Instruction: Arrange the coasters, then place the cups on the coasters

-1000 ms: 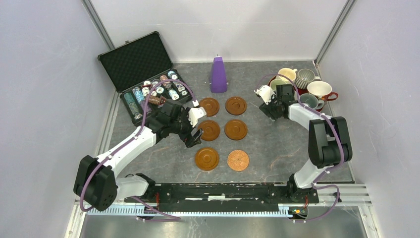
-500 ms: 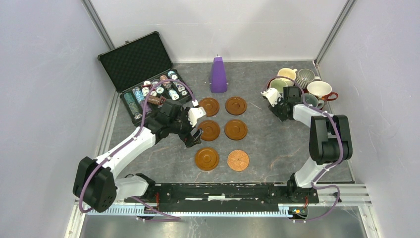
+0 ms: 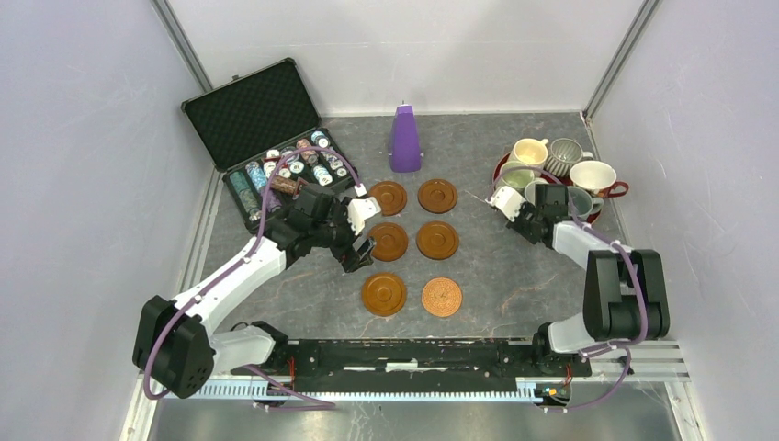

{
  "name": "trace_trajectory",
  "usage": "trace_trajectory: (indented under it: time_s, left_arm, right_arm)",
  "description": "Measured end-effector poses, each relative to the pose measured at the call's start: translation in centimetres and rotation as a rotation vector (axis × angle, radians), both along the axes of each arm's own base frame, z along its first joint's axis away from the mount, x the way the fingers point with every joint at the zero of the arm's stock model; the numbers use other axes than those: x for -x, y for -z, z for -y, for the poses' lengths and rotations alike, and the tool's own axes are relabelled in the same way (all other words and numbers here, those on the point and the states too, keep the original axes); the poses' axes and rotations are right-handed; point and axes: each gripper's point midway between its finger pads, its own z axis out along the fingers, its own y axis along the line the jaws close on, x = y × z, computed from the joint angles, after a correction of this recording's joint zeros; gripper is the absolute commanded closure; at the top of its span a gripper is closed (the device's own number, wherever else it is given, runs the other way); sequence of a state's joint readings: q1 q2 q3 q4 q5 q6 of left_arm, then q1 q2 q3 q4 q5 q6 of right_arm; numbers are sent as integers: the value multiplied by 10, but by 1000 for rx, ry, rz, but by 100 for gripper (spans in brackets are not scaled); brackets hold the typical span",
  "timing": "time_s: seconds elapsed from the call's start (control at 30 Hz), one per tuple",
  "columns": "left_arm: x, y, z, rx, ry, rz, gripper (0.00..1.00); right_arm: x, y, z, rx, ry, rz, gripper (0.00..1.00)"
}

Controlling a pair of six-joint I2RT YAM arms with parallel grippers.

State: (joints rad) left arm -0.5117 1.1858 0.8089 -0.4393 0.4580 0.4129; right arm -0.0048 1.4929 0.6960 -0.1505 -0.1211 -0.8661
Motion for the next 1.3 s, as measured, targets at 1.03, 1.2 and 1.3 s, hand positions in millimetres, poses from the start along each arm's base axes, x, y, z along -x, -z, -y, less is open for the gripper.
trace_trajectory:
  time_s: [1.03, 1.2, 1.3]
  left_arm:
    - [7, 1, 5, 19, 33, -40, 4]
    - [8, -1, 6, 21, 39, -52, 3]
    - [7, -2, 8, 25, 44, -60, 3]
  right_arm:
    - [78, -98, -32, -178, -176, -79, 28]
    - [70, -117, 4, -208, -67, -78, 25]
    - [77, -114, 33, -219, 9, -116, 30]
